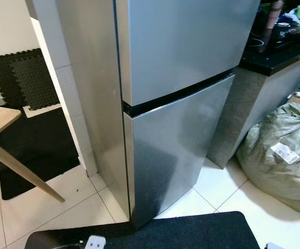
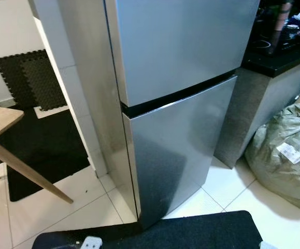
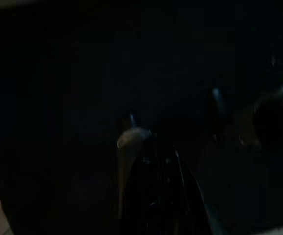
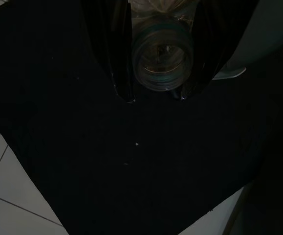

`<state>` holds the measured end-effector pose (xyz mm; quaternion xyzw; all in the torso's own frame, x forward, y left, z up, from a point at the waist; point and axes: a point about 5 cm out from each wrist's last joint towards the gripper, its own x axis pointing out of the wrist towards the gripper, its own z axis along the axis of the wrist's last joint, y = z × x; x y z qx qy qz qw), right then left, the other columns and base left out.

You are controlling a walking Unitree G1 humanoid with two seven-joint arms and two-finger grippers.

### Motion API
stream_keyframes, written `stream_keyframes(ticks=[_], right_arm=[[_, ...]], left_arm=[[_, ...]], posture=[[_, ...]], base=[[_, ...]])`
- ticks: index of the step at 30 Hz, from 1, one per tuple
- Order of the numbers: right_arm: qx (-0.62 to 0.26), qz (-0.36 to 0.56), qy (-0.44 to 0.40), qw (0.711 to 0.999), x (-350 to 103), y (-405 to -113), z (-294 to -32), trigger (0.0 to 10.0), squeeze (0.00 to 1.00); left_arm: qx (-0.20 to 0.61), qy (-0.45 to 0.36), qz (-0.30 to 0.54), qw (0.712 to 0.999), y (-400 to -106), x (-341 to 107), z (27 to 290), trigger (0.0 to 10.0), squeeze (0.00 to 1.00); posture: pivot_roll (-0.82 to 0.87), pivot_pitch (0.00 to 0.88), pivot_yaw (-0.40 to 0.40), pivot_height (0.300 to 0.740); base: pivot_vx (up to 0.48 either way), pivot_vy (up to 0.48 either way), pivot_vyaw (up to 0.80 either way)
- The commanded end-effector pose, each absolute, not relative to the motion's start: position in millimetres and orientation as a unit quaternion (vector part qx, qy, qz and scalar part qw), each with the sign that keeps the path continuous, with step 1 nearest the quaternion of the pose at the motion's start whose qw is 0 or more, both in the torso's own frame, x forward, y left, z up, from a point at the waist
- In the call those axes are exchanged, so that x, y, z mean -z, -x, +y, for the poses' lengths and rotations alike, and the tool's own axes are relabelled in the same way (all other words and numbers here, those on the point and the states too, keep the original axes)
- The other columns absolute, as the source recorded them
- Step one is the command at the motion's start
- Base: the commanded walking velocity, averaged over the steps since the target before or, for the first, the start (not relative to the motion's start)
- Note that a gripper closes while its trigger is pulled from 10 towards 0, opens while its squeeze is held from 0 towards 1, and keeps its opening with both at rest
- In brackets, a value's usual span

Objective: Restocking fridge

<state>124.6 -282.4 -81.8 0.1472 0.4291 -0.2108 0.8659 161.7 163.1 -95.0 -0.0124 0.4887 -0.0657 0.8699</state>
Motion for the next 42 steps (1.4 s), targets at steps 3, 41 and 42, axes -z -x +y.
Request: stream_keyframes(ticks=[3,41,42], right_arm=[[0.204,0.431,-0.145,0.867,82.8,-124.2,-279.8,10.0,0.0],[0.199,0.436,-0.135,0.867,84.0,-118.6,-280.6,10.0,0.0],[0.199,0.437,-0.132,0.867,83.8,-116.6,-282.3,10.0,0.0]], left_arm=[[0.047,0.066,0.405,0.911,-201.1,74.1,163.7,10.0,0.0],[0.317,0.066,-0.043,0.945,-370.3,-137.2,146.1,10.0,0.0],[0.331,0.061,-0.04,0.941,-371.3,-139.4,144.2,10.0,0.0]], posture=[[-0.13,0.0,-0.007,0.74],[-0.16,0.0,-0.008,0.74],[-0.17,0.0,-0.009,0.74]], base=[[0.0,0.0,0.0],[0.0,0.0,0.0],[0.0,0.0,0.0]])
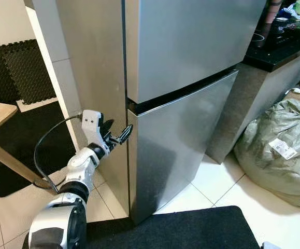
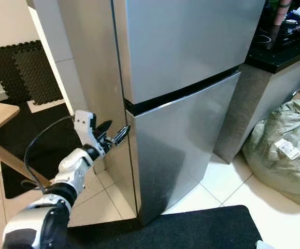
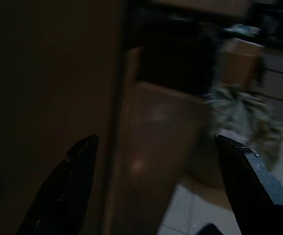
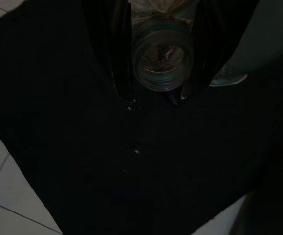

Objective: Restocking fridge

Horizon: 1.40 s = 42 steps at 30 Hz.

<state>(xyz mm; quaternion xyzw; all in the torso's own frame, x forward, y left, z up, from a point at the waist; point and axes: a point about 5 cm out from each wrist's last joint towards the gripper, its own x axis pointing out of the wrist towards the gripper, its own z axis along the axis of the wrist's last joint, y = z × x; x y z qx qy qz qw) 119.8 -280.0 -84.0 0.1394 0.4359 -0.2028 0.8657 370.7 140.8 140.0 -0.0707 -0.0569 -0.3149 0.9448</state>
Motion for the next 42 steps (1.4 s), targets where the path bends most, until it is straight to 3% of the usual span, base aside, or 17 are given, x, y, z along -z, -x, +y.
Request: stream_keyframes(ticks=[1,8,19,31,42], right_arm=[[0.199,0.438,-0.13,0.867,83.7,-115.3,-283.5,10.0,0.0],[0.195,0.445,-0.119,0.866,84.2,-107.0,-287.4,10.0,0.0],[0.195,0.447,-0.113,0.866,84.0,-97.8,-292.6,10.0,0.0],[0.198,0.442,-0.113,0.868,82.4,-99.7,-294.9,10.0,0.0],[0.204,0.437,-0.111,0.869,81.1,-98.1,-298.4,10.0,0.0]], left_arm=[[0.337,0.059,-0.039,0.939,-371.9,-140.7,143.4,10.0,0.0],[0.342,0.021,-0.027,0.939,-376.0,-145.3,139.4,10.0,0.0],[0.284,-0.015,-0.015,0.959,-384.4,-151.9,148.2,10.0,0.0],[0.252,0.011,-0.009,0.968,-390.7,-158.8,150.7,10.0,0.0],[0.4,0.029,0.019,0.916,-382.8,-154.4,119.6,10.0,0.0]], posture=[[-0.17,0.0,-0.009,0.74],[-0.19,0.006,-0.012,0.74],[-0.21,0.029,-0.013,0.74],[-0.22,0.027,-0.013,0.74],[-0.24,0.033,-0.008,0.74]], base=[[0.0,0.0,0.0],[0.0,0.0,0.0],[0.0,0.0,0.0],[0.0,0.0,0.0],[0.0,0.0,0.0]])
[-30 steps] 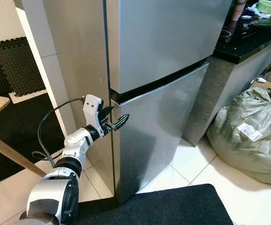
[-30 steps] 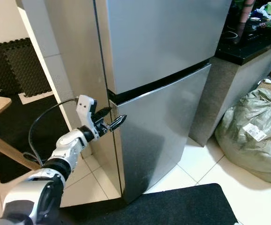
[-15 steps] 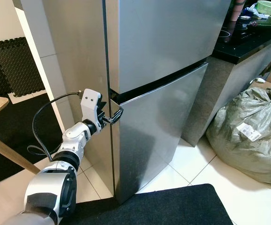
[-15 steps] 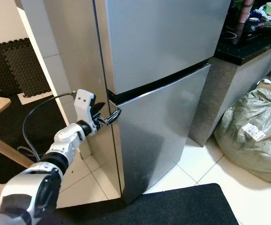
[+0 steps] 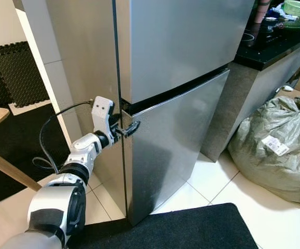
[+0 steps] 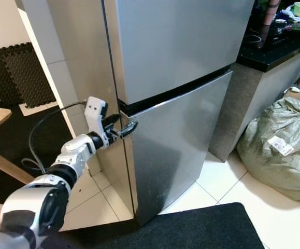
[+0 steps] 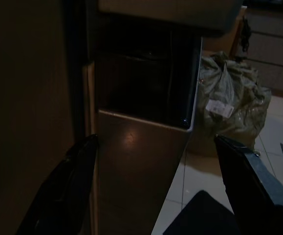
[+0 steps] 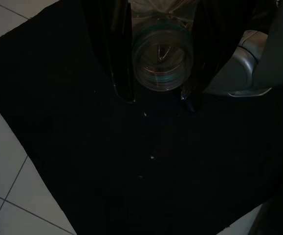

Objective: Restocking fridge

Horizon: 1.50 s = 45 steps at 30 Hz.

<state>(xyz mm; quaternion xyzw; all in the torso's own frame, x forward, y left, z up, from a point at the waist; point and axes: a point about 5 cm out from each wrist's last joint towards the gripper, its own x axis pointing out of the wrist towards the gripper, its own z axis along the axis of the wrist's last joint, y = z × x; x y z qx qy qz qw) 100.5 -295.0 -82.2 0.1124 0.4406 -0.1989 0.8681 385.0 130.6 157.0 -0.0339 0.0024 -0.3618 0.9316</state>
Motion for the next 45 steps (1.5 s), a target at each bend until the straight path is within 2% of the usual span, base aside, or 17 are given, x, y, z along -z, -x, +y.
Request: stream_keyframes(ticks=[1,8,20,32,38,45], right_arm=[[0.204,0.437,-0.111,0.869,81.1,-97.8,-298.6,10.0,0.0],[0.208,0.435,-0.114,0.869,81.3,-97.5,-298.2,10.0,0.0],[0.206,0.43,-0.118,0.871,81.0,-102.1,-295.9,10.0,0.0],[0.207,0.428,-0.119,0.872,80.6,-103.2,-296.0,10.0,0.0],[0.207,0.428,-0.119,0.872,80.8,-103.7,-295.4,10.0,0.0],[0.203,0.429,-0.118,0.872,80.9,-105.7,-294.1,10.0,0.0]], left_arm=[[0.413,0.022,0.022,0.91,-381.9,-154.1,117.0,10.0,0.0],[0.432,-0.009,0.022,0.902,-381.3,-155.9,113.7,10.0,0.0],[0.492,-0.003,0.011,0.871,-375.1,-156.4,92.4,10.0,0.0],[0.524,0.005,0.0,0.852,-371.6,-158.6,77.0,10.0,0.0],[0.518,0.001,-0.002,0.856,-372.2,-158.9,77.2,10.0,0.0],[0.462,-0.003,0.002,0.887,-377.2,-156.1,94.7,10.0,0.0]], posture=[[-0.25,0.032,-0.006,0.74],[-0.25,0.031,-0.001,0.74],[-0.24,0.022,-0.001,0.74],[-0.25,0.021,0.0,0.74],[-0.24,0.018,0.0,0.74],[-0.23,0.013,-0.002,0.74]], base=[[0.0,0.0,0.0],[0.0,0.0,0.0],[0.0,0.0,0.0],[0.0,0.0,0.0],[0.0,0.0,0.0],[0.0,0.0,0.0]])
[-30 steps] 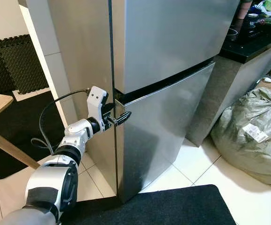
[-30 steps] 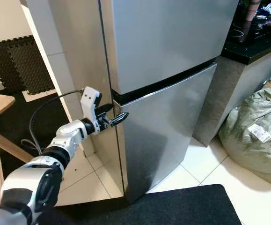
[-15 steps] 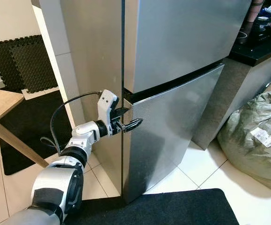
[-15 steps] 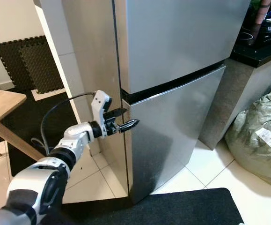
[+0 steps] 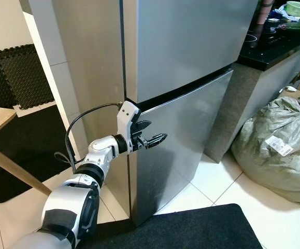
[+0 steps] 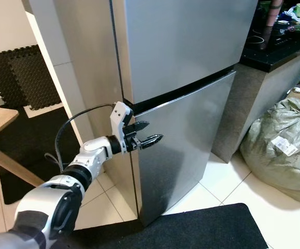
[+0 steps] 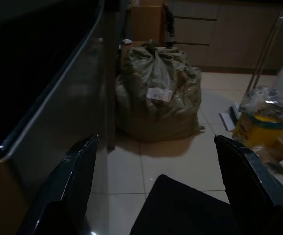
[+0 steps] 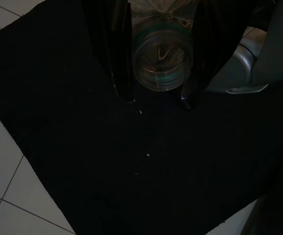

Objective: Restocking fridge

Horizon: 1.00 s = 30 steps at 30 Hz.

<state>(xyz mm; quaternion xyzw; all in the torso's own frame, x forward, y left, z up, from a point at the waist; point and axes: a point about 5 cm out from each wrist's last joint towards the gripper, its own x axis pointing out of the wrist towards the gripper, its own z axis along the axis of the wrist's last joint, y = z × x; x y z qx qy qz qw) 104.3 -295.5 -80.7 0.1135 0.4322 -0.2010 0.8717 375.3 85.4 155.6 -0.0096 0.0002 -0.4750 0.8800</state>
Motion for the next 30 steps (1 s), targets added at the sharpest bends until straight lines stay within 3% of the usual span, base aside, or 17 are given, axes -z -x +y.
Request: stream_keyframes(ticks=[1,10,14,18,21,23,25,30], right_arm=[[0.202,0.429,-0.118,0.872,80.9,-105.8,-294.0,10.0,0.0],[0.2,0.431,-0.117,0.872,81.4,-106.3,-292.6,10.0,0.0],[0.197,0.433,-0.118,0.872,82.1,-106.6,-290.8,10.0,0.0],[0.196,0.433,-0.119,0.872,82.5,-107.6,-289.2,10.0,0.0],[0.195,0.431,-0.12,0.873,82.6,-108.2,-288.3,10.0,0.0],[0.195,0.431,-0.12,0.873,82.6,-108.2,-288.3,10.0,0.0],[0.196,0.432,-0.12,0.872,82.7,-107.0,-288.8,10.0,0.0],[0.198,0.434,-0.119,0.871,83.5,-101.7,-289.9,10.0,0.0]], left_arm=[[0.455,0.001,0.005,0.89,-377.5,-155.2,100.4,10.0,0.0],[0.488,-0.006,0.052,0.871,-369.4,-139.1,114.0,10.0,0.0],[0.493,-0.072,0.102,0.861,-363.2,-123.2,125.6,10.0,0.0],[0.45,-0.132,0.131,0.873,-365.9,-118.1,137.1,10.0,0.0],[0.351,-0.188,0.11,0.911,-379.0,-129.8,148.7,10.0,0.0],[0.351,-0.188,0.11,0.911,-379.0,-129.8,148.7,10.0,0.0],[0.307,-0.185,0.084,0.93,-385.2,-139.5,151.4,10.0,0.0],[0.281,-0.079,0.016,0.956,-392.0,-159.2,141.8,10.0,0.0]], posture=[[-0.23,0.013,-0.002,0.74],[-0.22,0.01,-0.001,0.74],[-0.22,0.01,0.001,0.74],[-0.21,0.011,0.001,0.74],[-0.22,0.014,0.002,0.74],[-0.22,0.014,0.002,0.74],[-0.22,0.023,0.0,0.74],[-0.23,0.044,-0.002,0.74]], base=[[0.0,0.0,0.0],[0.0,0.0,0.0],[0.0,0.0,0.0],[0.0,0.0,0.0],[0.0,0.0,0.0],[0.0,0.0,0.0],[0.0,0.0,0.0],[0.0,0.0,0.0]])
